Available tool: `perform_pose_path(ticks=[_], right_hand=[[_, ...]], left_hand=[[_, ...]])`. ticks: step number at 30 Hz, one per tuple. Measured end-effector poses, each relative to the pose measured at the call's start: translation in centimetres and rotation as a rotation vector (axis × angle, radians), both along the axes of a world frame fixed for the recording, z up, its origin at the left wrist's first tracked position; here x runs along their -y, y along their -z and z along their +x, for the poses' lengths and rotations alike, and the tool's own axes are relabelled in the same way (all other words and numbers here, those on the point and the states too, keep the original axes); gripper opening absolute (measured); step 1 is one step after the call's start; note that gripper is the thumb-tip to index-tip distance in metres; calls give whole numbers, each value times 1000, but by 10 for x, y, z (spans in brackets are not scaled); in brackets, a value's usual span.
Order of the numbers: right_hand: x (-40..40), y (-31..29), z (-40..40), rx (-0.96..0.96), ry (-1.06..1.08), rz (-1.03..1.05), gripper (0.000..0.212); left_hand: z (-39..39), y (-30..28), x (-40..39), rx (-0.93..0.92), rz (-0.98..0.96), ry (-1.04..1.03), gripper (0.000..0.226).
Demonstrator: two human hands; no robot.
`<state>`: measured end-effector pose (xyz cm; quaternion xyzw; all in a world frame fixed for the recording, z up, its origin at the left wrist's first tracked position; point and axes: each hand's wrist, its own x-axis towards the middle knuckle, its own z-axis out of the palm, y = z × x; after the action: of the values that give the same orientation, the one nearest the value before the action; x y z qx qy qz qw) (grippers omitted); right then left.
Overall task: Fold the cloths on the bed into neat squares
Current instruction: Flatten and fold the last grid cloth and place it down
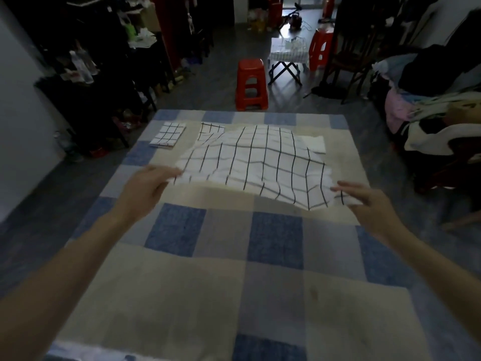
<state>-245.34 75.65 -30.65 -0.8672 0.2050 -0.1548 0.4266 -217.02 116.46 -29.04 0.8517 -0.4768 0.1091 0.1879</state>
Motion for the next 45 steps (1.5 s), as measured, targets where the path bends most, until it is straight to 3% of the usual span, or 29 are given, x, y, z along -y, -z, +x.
perform_pose_path(ticks=[4,8,11,14,16,20,23,27,31,34,40,45], right_hand=[[-7,67,-34,-267,-57,-91,53],[-12,121,-72,-503,-286,-265,63],[-16,151,-103,-525,-359,-385,78],[-29,153,-125,-491,-400,-431,55],[-28,157,-136,-504,-415,-452,46],[-24,153,-142,-608,-506,-579,55],[-27,137,-126,-496,-431,-559,37],[-71,130,-67,-318,-141,-383,50],[-143,142,1,-222,-212,-437,51],[-171,164,33,-324,-280,-459,57],[-170,199,41,-451,-285,-529,62],[-138,202,31,-507,-123,-539,63]], left_hand=[[-29,71,-27,-12,339,166,43],[-72,117,-44,-64,538,178,56],[-85,136,-63,-135,579,252,58],[-92,147,-81,-114,663,289,52],[-95,149,-87,-111,668,265,47],[-98,144,-87,-87,693,177,44],[-103,139,-67,-175,483,60,56],[-138,143,11,-294,195,-53,54],[-169,175,84,-284,249,-8,57],[-171,199,109,-292,409,-22,65],[-157,216,104,-246,501,-53,67],[-149,213,88,-248,488,-104,67]])
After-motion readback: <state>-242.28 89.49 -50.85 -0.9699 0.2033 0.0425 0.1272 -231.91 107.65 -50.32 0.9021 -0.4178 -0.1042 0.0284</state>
